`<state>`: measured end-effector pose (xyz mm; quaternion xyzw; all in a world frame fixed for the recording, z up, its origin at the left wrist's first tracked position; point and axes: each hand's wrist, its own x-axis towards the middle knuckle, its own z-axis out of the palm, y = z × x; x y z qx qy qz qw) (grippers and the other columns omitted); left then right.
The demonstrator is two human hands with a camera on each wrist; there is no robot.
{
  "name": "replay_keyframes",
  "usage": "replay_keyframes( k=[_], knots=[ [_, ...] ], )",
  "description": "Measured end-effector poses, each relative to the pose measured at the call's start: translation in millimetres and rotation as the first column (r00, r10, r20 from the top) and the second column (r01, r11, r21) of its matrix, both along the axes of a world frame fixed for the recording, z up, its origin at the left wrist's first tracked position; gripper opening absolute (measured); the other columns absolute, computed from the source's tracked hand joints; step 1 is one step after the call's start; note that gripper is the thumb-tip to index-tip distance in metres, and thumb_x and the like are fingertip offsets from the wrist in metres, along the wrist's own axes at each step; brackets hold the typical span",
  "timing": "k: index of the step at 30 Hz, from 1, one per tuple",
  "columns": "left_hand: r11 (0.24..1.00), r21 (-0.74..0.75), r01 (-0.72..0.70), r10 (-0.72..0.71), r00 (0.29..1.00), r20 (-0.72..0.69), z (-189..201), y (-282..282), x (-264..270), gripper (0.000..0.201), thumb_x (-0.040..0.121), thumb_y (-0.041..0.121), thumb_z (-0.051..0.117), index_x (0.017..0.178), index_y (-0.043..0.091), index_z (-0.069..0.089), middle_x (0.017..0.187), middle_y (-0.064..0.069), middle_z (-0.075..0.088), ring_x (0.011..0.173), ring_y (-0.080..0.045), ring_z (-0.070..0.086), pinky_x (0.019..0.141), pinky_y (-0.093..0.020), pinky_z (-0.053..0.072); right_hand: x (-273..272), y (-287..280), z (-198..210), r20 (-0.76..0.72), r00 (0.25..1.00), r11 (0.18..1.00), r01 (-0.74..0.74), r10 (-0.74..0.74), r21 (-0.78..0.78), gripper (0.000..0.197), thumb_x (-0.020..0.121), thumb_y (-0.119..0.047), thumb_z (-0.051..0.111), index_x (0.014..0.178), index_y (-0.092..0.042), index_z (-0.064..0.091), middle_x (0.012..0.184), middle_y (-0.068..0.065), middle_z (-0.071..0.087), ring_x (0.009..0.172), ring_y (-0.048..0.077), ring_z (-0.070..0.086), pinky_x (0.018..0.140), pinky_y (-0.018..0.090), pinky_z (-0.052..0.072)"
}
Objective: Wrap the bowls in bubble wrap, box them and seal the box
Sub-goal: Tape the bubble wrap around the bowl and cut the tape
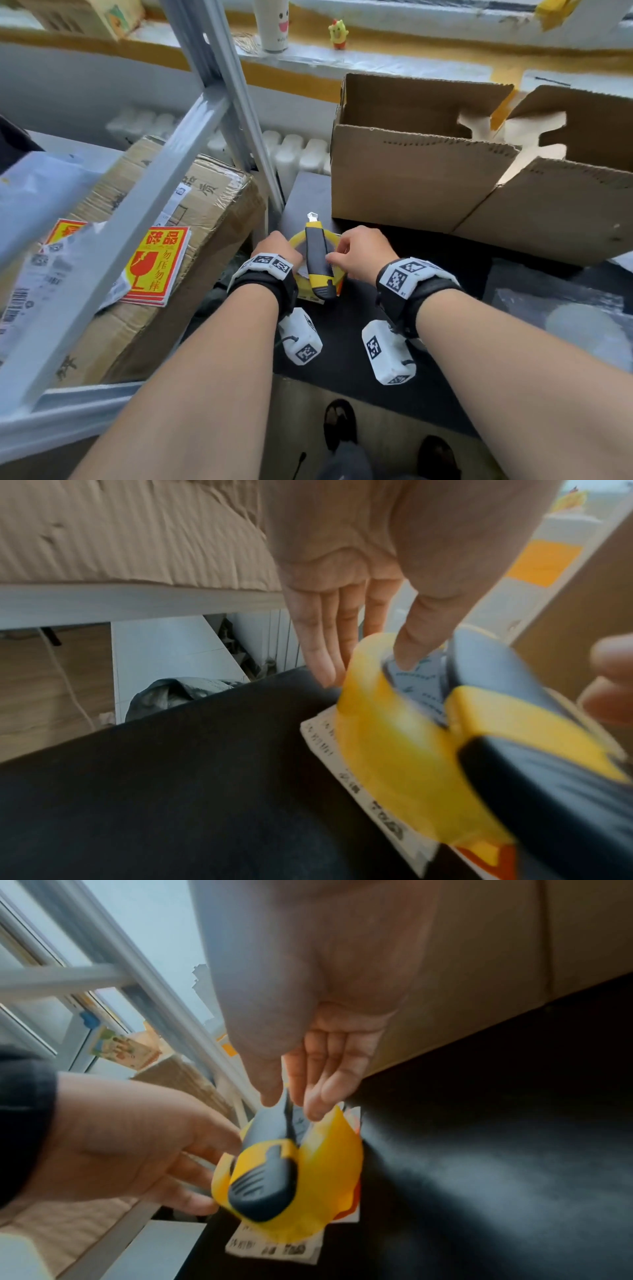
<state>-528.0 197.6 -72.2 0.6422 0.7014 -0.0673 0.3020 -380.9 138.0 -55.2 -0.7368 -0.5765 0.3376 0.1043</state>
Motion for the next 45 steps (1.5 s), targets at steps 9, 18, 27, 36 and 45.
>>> replay_keyframes(
  k=[9, 18, 27, 36, 45],
  knots=[
    [0.995, -0.086, 0.042, -0.044, 0.999, -0.023, -12.9, 9.8, 0.3, 0.028, 0.088, 0.030, 0.063, 0.094, 0.008, 0.047, 0.089, -0.011, 0.053, 0.077, -0.030, 0.052, 0.065, -0.034, 0.041, -21.1, 18.0, -10.6, -0.049, 0.997, 0.991, 0.057, -0.063, -0.121, 0.049, 0.076, -0.048, 0.076, 0.052, -0.012, 0.050, 0.050, -0.002, 0.045, 0.048, 0.014, 0.045, 0.048, 0.026, 0.035],
    [0.997, -0.047, -0.063, 0.061, 0.997, -0.048, 5.5, 19.1, -3.7, 0.055, 0.094, 0.014, 0.052, 0.139, 0.000, 0.026, 0.129, -0.022, 0.053, 0.113, -0.037, 0.056, 0.082, -0.041, 0.046, 20.4, 13.7, 4.5, -0.202, 0.929, 0.947, 0.283, -0.311, -0.153, 0.035, 0.087, -0.030, 0.068, 0.087, 0.005, 0.070, 0.066, 0.009, 0.058, 0.060, 0.022, 0.050, 0.061, 0.031, 0.041],
    [0.950, -0.201, -0.238, 0.258, 0.963, 0.079, 1.9, 17.4, -14.4, 0.012, 0.089, 0.013, 0.051, 0.084, 0.003, 0.052, 0.084, -0.015, 0.055, 0.084, -0.031, 0.057, 0.076, -0.030, 0.048, 14.6, 7.9, -16.9, -0.120, 0.953, 0.918, 0.227, -0.279, -0.326, 0.032, 0.094, -0.025, 0.058, 0.066, -0.009, 0.053, 0.060, 0.004, 0.054, 0.048, 0.018, 0.045, 0.051, 0.026, 0.039],
    [0.949, -0.252, -0.189, 0.215, 0.973, 0.079, 5.7, 18.7, -4.3, 0.033, 0.086, 0.003, 0.056, 0.118, -0.004, 0.057, 0.122, -0.020, 0.059, 0.113, -0.034, 0.059, 0.094, -0.039, 0.051, 19.5, 9.2, -32.0, -0.035, 0.965, 0.895, 0.228, -0.261, -0.384, 0.023, 0.094, -0.028, 0.058, 0.086, -0.006, 0.057, 0.082, 0.013, 0.059, 0.066, 0.026, 0.050, 0.067, 0.033, 0.044],
    [0.977, -0.206, 0.051, -0.041, 0.998, 0.056, 5.9, 23.8, 4.9, 0.021, 0.079, -0.002, 0.054, 0.097, -0.007, 0.064, 0.108, -0.027, 0.061, 0.090, -0.037, 0.061, 0.060, -0.029, 0.038, 35.6, 6.0, -16.8, -0.084, 0.980, 0.971, 0.164, -0.181, -0.176, 0.027, 0.093, -0.028, 0.058, 0.071, -0.011, 0.054, 0.071, 0.006, 0.054, 0.071, 0.026, 0.053, 0.065, 0.031, 0.041]
  ],
)
